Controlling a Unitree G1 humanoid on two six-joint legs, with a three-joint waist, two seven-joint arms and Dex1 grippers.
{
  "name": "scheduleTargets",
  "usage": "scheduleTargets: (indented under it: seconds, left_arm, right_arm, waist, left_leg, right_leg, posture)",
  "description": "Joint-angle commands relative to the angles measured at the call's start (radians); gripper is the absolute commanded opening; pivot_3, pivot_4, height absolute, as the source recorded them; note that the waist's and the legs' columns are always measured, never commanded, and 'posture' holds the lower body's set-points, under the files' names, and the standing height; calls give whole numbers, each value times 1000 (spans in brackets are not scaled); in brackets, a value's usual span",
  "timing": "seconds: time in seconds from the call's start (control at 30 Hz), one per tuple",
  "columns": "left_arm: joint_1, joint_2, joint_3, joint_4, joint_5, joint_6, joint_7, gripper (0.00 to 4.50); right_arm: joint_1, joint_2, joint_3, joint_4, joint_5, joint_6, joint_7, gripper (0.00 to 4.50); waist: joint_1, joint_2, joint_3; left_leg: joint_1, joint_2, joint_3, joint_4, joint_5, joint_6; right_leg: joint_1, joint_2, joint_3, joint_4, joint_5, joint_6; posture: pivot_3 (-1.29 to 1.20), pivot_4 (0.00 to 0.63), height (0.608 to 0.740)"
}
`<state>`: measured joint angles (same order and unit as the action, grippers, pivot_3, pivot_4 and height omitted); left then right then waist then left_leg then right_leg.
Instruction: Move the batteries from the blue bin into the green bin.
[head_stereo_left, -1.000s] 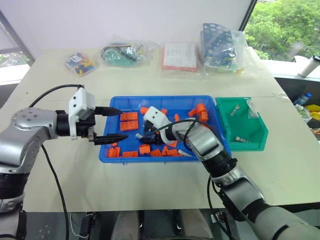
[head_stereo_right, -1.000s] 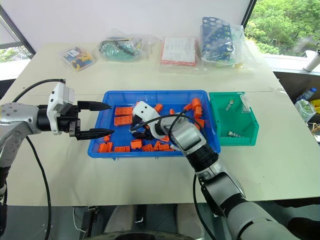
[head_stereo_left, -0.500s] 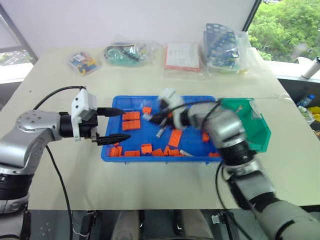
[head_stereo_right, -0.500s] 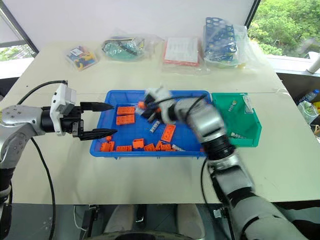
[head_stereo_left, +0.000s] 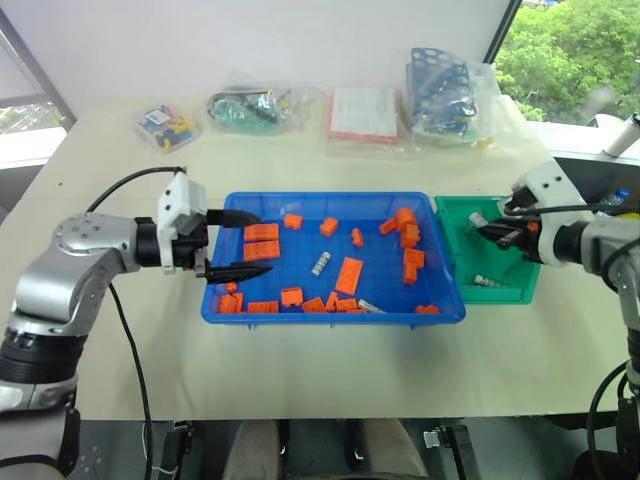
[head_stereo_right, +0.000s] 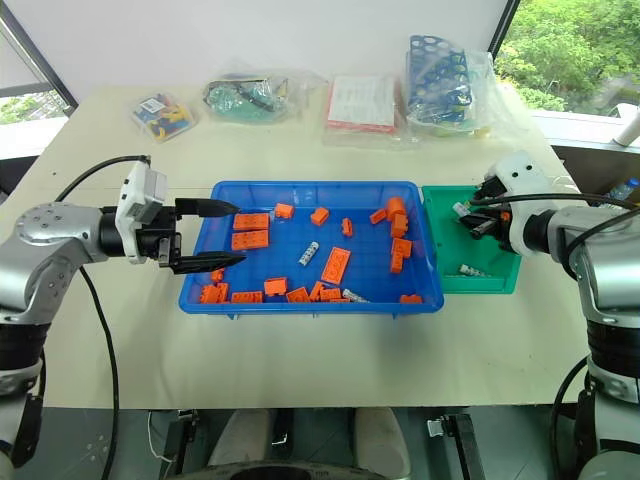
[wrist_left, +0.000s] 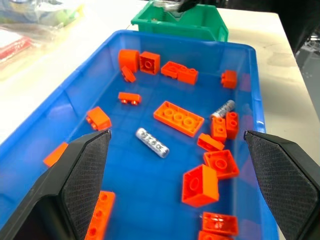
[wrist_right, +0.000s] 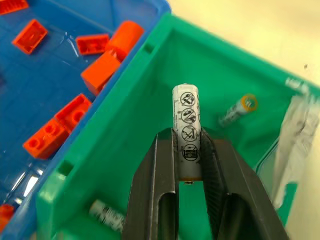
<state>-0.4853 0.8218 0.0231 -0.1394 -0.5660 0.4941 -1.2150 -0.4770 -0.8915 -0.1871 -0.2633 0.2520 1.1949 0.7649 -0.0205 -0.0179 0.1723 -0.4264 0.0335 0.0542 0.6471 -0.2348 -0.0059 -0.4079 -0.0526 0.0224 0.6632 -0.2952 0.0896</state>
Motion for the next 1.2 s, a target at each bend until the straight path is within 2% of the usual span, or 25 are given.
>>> scheduleTargets:
  seconds: [0.03,0.07,0.23,0.37,0.47,0.6,0.67,0.9,1.2]
  left_arm:
    - [-37,-7,-8,14,14,-23,-17,4500]
    - [-44,-11,-12,19,16,-24,-21,4500]
    - [-59,-24,-21,28,27,-27,-27,4500]
    - [-53,-25,-16,11,24,-19,-23,4500]
    - [-40,-21,-11,-1,22,-18,-22,4500]
    - [-20,-8,16,-35,6,7,-1,4500]
    - [-4,-1,32,-55,-3,18,11,4500]
    - [50,18,74,-113,-24,44,48,4500]
    - [76,24,96,-140,-34,54,73,4500]
  right_arm:
    - [-27,-10,-4,-31,0,-52,-37,2445]
    - [-57,-1,3,-20,6,-68,-42,2876]
    - [-221,126,78,-31,90,-154,-13,2876]
    - [-252,210,253,-71,121,-230,72,2876]
    - [-277,248,364,-17,108,-281,121,2876]
    - [-308,237,604,160,-80,-555,223,2876]
    - [-334,254,657,250,-133,-649,255,2876]
    - [-413,343,733,511,-255,-936,347,2876]
    - [-487,436,739,724,-337,-1127,444,2876]
  waist:
    - [3,0,0]
    - [3,0,0]
    - [-2,0,0]
    - [3,0,0]
    - [8,0,0]
    - [6,0,0]
    - [4,0,0]
    - [1,0,0]
    - [5,0,0]
  left_leg:
    - [0,0,0,0,0,0]
    - [-1,0,0,0,0,0]
    - [-1,1,0,0,0,0]
    - [-1,3,-2,0,0,0]
    - [-2,3,-1,1,0,0]
    - [-2,2,0,3,0,0]
    - [-2,1,0,4,0,0]
    - [-2,2,-1,2,0,0]
    - [-1,3,-1,2,0,0]
  right_leg:
    - [0,0,0,0,0,0]
    - [0,0,0,0,0,0]
    - [-1,1,1,0,0,0]
    - [-1,5,1,0,0,0]
    - [-1,3,1,0,0,0]
    - [0,1,1,0,0,0]
    - [0,1,1,0,0,0]
    - [-1,3,0,1,0,0]
    - [-1,2,0,2,0,0]
  posture:
    - [0,150,739]
    - [0,150,739]
    - [0,150,739]
    - [0,150,739]
    - [0,150,739]
    - [0,150,739]
    - [0,150,739]
    - [0,150,739]
    - [0,150,739]
